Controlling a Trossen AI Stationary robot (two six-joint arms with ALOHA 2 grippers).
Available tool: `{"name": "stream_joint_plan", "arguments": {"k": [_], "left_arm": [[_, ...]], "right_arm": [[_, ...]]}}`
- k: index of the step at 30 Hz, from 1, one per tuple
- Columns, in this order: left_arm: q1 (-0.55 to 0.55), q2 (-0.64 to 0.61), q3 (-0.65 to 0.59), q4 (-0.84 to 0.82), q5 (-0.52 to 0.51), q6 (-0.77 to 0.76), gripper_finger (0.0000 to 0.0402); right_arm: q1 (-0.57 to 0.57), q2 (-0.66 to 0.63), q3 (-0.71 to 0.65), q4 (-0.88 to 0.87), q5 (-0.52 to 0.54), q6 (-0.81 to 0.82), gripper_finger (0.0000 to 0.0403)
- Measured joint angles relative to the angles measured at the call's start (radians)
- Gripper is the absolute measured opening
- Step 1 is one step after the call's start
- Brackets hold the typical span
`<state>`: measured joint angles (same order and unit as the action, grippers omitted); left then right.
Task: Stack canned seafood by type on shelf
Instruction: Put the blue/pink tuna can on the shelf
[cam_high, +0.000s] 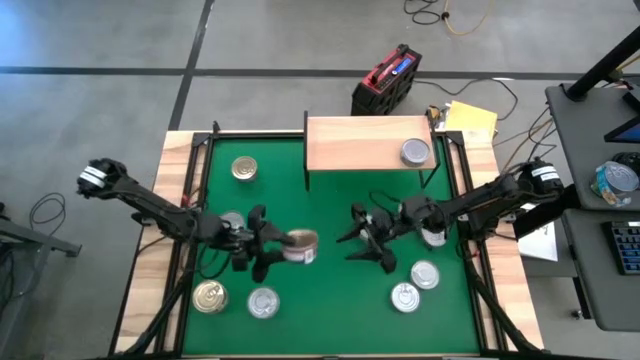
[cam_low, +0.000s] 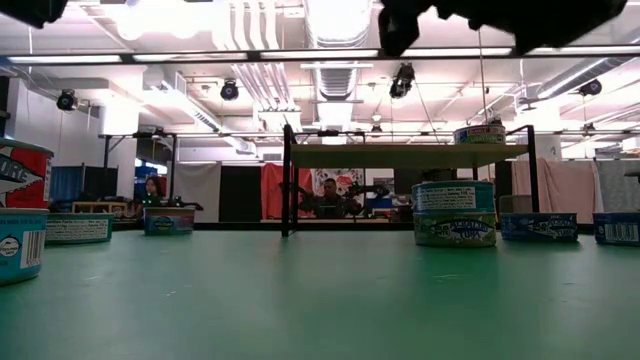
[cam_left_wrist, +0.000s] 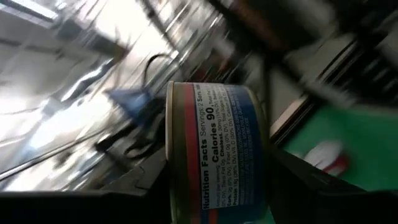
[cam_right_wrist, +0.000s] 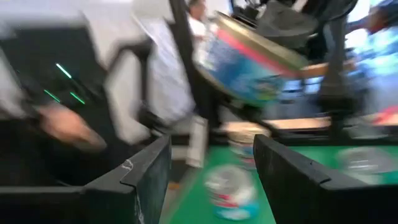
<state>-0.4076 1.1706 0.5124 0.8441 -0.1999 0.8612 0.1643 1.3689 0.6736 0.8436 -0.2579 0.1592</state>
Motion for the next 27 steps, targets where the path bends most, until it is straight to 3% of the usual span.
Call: {"name": "stream_joint_plan", "arguments": {"k": [5,8,12,19,24,27], "left_arm": [[0.000,-0.015,-0.069,0.089,0.072,-0.055,0.0175],[0.000,-0.008,-0.114,0.189,0.072,-0.063,0.0175],[0.001,0.021,-0.155,0.273,0.072,-0.075,0.0175],[0.004,0.121,-0.128,0.281,0.058,-0.104,0.0175],[0.008,0.184,-0.098,0.282,-0.027,-0.077,0.0175],[0.015,0.210,-0.078,0.286,-0.027,-0.075,0.0175]], "right_arm": [[0.104,0.003,0.157,-0.382,0.374,-0.401,0.0201],[0.158,0.007,0.244,-0.544,0.524,-0.512,0.0190],[0.187,0.006,0.311,-0.605,0.542,-0.572,0.0173],[0.187,0.035,0.373,-0.636,0.548,-0.608,0.0155],[0.189,0.054,0.425,-0.681,0.513,-0.612,0.0174],[0.189,0.073,0.454,-0.724,0.523,-0.603,0.0193]]}}
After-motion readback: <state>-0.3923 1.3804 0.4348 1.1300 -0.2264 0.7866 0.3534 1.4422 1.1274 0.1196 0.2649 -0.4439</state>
